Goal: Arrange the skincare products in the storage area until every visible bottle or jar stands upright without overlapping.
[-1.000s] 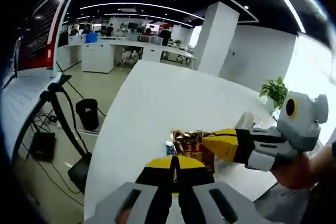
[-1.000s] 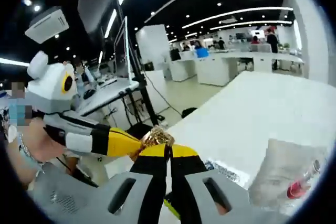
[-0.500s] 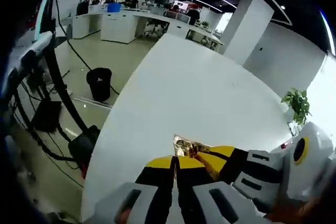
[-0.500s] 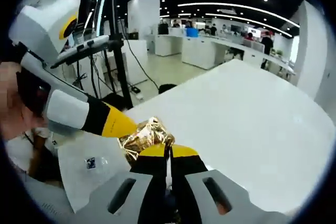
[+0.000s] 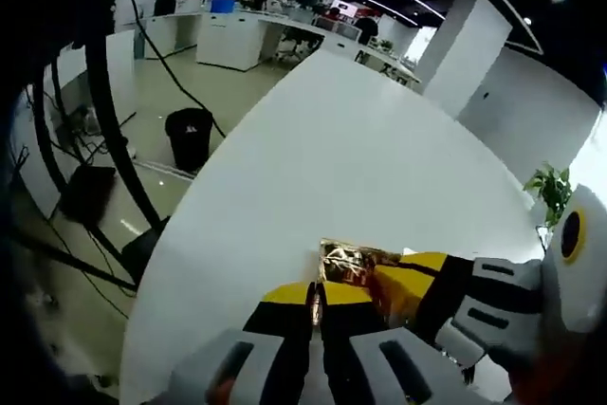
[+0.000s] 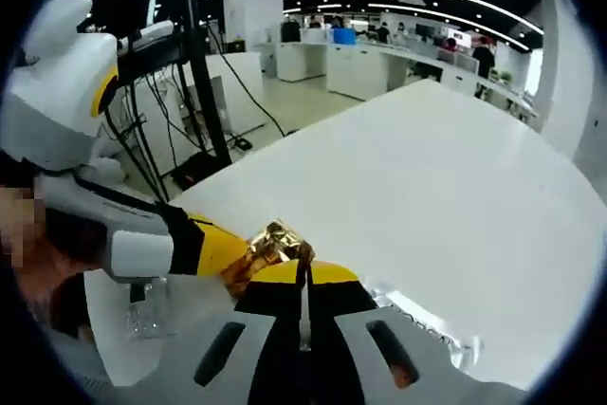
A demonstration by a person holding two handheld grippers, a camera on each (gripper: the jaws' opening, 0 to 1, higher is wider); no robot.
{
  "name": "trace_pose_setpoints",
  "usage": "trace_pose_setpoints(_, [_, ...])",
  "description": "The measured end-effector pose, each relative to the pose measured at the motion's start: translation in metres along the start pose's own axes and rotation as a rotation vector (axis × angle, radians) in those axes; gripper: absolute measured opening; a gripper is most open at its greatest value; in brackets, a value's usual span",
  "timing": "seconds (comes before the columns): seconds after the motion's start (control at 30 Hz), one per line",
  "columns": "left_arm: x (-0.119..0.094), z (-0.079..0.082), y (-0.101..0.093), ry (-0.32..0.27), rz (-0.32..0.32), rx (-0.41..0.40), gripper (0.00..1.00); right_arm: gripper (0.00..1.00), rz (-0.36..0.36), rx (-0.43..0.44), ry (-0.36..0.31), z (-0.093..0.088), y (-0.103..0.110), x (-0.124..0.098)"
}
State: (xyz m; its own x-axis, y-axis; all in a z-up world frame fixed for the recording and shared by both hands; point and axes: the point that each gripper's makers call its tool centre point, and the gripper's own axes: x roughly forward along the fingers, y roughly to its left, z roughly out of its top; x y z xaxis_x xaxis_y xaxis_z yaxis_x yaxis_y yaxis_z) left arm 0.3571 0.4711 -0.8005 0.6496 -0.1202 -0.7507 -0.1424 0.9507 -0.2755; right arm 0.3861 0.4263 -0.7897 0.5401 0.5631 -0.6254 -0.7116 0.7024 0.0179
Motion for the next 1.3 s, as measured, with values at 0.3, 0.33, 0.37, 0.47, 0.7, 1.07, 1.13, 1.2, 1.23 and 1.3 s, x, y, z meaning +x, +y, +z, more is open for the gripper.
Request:
trace_pose_setpoints(0.3, [0.005,-0.004,-0.002,-0.009,0.003,0.031,0.02,0.09,-0.076,-0.061,-0.050,-0.003,-0.018,-0.018])
trace_pose_setpoints(0.33, [0.005,-0.004,-0.002,-0.010,0.003,0.033,0.02,0.07,-0.026,-0.062,-0.055,-0.004,-0.009,-0.018])
trace_pose_setpoints(0.37, [0.005,-0.003,-0.001,-0.009,0.003,0.033,0.02,0.05,-0.014,-0.062,-0.051,-0.005,-0.007,-0.019])
trace_pose_setpoints(0.47, [0.006,-0.004,-0.002,-0.005,0.009,0.095,0.02,0.01,0.018,-0.048,-0.083,-0.002,-0.002,-0.012])
trace_pose_setpoints(0.7, [0.008,-0.002,-0.004,-0.015,0.021,0.151,0.03,0.00,0.049,-0.054,-0.035,-0.020,0.011,-0.005])
trace_pose_setpoints(1.07, [0.012,0.000,-0.011,-0.054,0.003,0.155,0.04,0.00,0.056,-0.038,-0.057,-0.027,0.014,-0.014])
trace_pose_setpoints(1.13, [0.012,0.000,-0.011,-0.060,0.003,0.156,0.04,0.00,0.044,-0.040,-0.055,-0.026,0.010,-0.013])
trace_pose_setpoints(1.2, [0.013,0.002,-0.012,-0.070,-0.004,0.160,0.04,0.00,0.030,-0.043,-0.061,-0.025,0.007,-0.012])
trace_pose_setpoints(1.23, [0.013,0.002,-0.012,-0.074,-0.006,0.160,0.04,0.00,0.022,-0.040,-0.060,-0.025,0.006,-0.013])
trace_pose_setpoints(1.3, [0.014,0.002,-0.013,-0.083,-0.008,0.161,0.04,0.00,0.018,-0.038,-0.063,-0.025,0.006,-0.014])
